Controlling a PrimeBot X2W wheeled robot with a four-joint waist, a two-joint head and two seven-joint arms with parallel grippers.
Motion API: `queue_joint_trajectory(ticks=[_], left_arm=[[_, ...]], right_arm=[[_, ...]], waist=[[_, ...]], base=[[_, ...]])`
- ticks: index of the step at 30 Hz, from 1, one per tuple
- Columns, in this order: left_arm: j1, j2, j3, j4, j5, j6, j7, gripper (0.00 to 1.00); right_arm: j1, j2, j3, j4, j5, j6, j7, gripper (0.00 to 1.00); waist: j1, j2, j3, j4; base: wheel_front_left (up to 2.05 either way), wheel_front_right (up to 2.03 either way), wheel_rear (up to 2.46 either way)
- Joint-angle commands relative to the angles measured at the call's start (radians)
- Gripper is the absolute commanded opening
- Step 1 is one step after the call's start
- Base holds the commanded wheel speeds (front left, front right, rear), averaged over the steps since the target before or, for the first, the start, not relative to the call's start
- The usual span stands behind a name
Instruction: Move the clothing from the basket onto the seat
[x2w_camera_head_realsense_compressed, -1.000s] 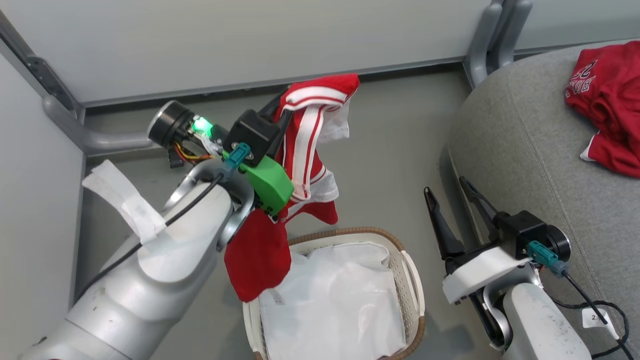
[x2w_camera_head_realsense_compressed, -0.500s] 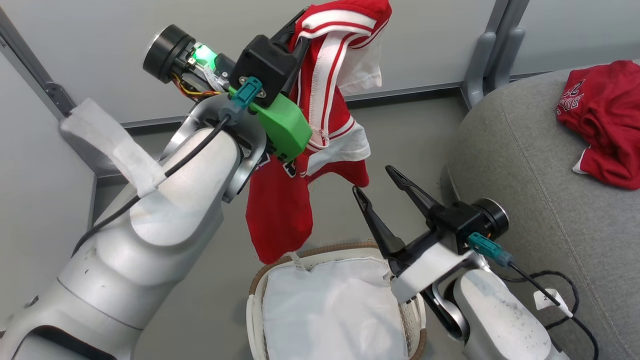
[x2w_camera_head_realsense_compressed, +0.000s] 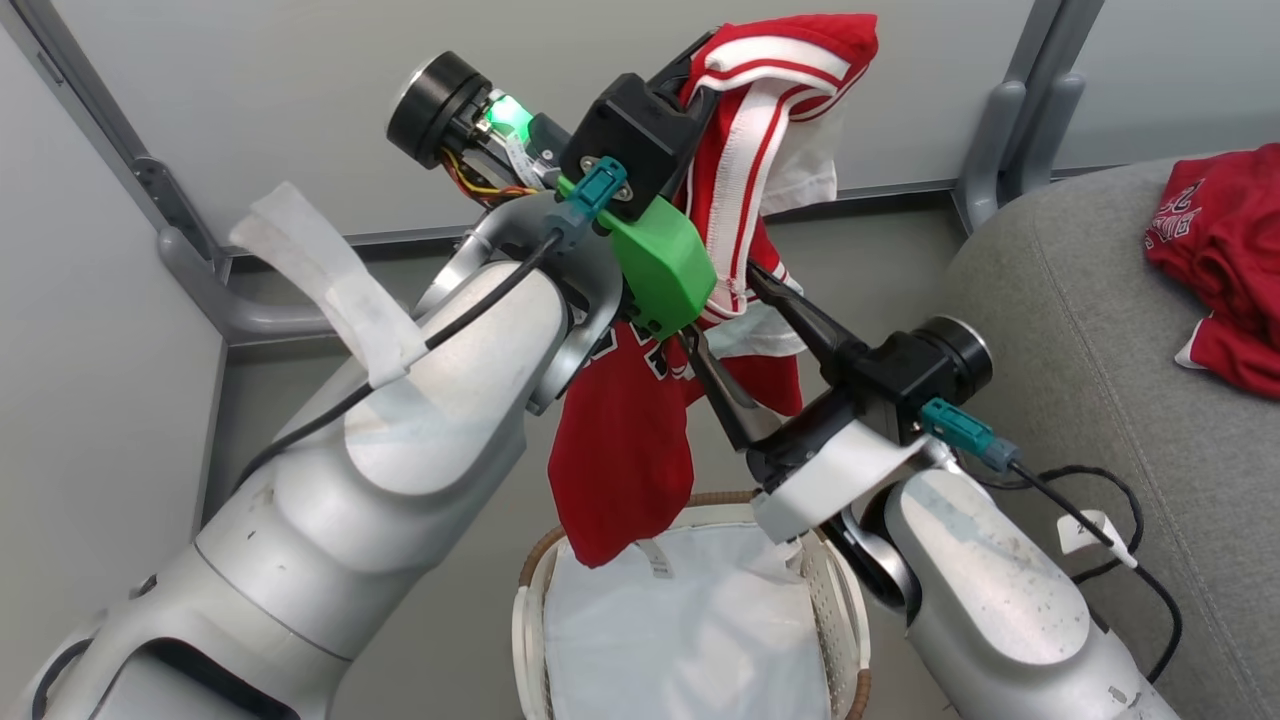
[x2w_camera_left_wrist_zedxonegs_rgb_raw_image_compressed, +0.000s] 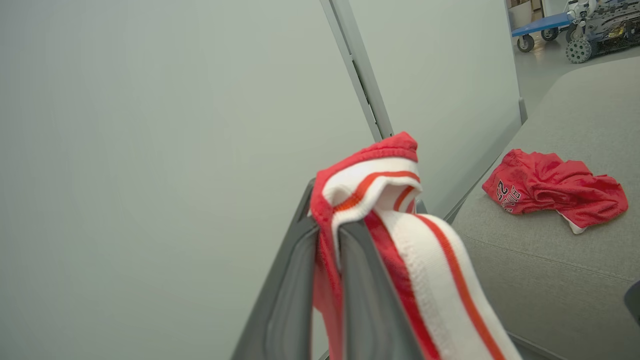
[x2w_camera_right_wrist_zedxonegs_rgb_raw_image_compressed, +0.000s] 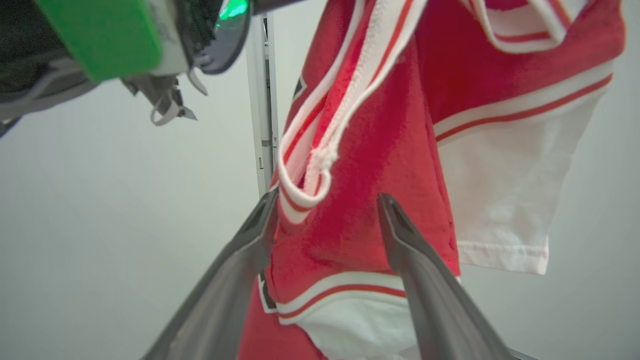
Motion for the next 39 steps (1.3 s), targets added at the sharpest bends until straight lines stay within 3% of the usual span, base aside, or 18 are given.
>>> queue_joint_trajectory(ticks=[1,8,10,11,12,16,17,18,20,21,22,23,32,39], left_arm=[[-0.014,-0.006,-0.001,-0.003,-0.007,-0.001,0.003,0.0],[0.018,-0.03,-0.017,-0.021,-0.042,-0.011,0.0,0.0],[0.029,-0.034,-0.018,-0.028,-0.052,-0.013,-0.003,0.0],[0.033,-0.034,-0.018,-0.031,-0.055,-0.013,-0.004,0.0],[0.038,-0.033,-0.017,-0.034,-0.06,-0.014,-0.008,0.0],[0.068,-0.018,-0.006,-0.037,-0.079,-0.007,-0.031,0.0],[0.078,-0.014,-0.001,-0.036,-0.086,-0.006,-0.04,0.17],[0.087,-0.011,0.004,-0.034,-0.093,-0.006,-0.048,0.28],[0.109,0.001,0.013,-0.028,-0.106,-0.005,-0.067,0.4],[0.122,0.007,0.02,-0.023,-0.114,-0.002,-0.079,0.71],[0.136,0.011,0.027,-0.019,-0.122,-0.001,-0.09,0.93],[0.152,0.016,0.035,-0.013,-0.129,0.002,-0.104,1.0],[0.33,0.04,0.058,0.058,-0.156,0.014,-0.233,1.0],[0.465,0.034,0.096,0.051,-0.122,0.003,-0.248,1.0]], right_arm=[[-0.022,-0.004,-0.01,0.015,-0.02,-0.001,-0.005,1.0],[-0.09,-0.004,-0.04,0.131,-0.069,-0.001,-0.005,0.98],[-0.104,-0.004,-0.035,0.159,-0.071,-0.001,-0.005,0.4],[-0.109,-0.004,-0.031,0.169,-0.07,-0.001,-0.005,0.26],[-0.112,-0.004,-0.03,0.177,-0.068,-0.001,-0.005,0.0],[-0.112,-0.004,-0.04,0.196,-0.055,-0.001,-0.005,0.0],[-0.11,-0.004,-0.042,0.197,-0.051,-0.001,-0.005,0.0],[-0.107,-0.004,-0.045,0.196,-0.047,-0.001,-0.005,0.0],[-0.099,-0.004,-0.05,0.191,-0.038,-0.001,-0.005,0.0],[-0.094,-0.004,-0.054,0.187,-0.034,-0.001,-0.005,0.0],[-0.091,-0.004,-0.059,0.183,-0.029,-0.001,-0.005,0.0],[-0.087,-0.004,-0.063,0.179,-0.026,-0.001,-0.005,0.0],[-0.072,-0.004,-0.139,0.136,-0.035,-0.001,-0.005,0.0],[-0.061,-0.004,-0.204,0.126,-0.066,-0.001,-0.005,0.0]], waist=[[0.0001,0.0094,-0.001,0.012],[0.0001,0.0094,0.0,0.046],[0.0001,0.0094,0.001,0.054],[0.0001,0.0094,0.001,0.057],[0.0001,0.0094,0.001,0.059],[0.0001,0.0094,0.004,0.064],[0.0001,0.0094,0.005,0.064],[0.0001,0.0094,0.005,0.064],[0.0001,0.0094,0.004,0.062],[0.0001,0.0094,0.004,0.06],[0.0001,0.0094,0.003,0.059],[0.0001,0.0094,0.003,0.057],[0.0001,0.0094,-0.001,0.044],[0.0001,0.0094,0.013,0.036]], base=[[0.0,0.0,0.0],[0.0,0.0,0.0],[0.0,0.0,0.0],[0.0,0.0,0.0],[0.0,0.0,0.0],[0.0,0.0,0.0],[0.0,0.0,0.0],[0.0,0.0,0.0],[0.0,0.0,0.0],[0.0,0.0,0.0],[0.0,0.0,0.0],[0.0,0.0,0.0],[0.0,0.0,0.0],[0.0,0.0,0.0]])
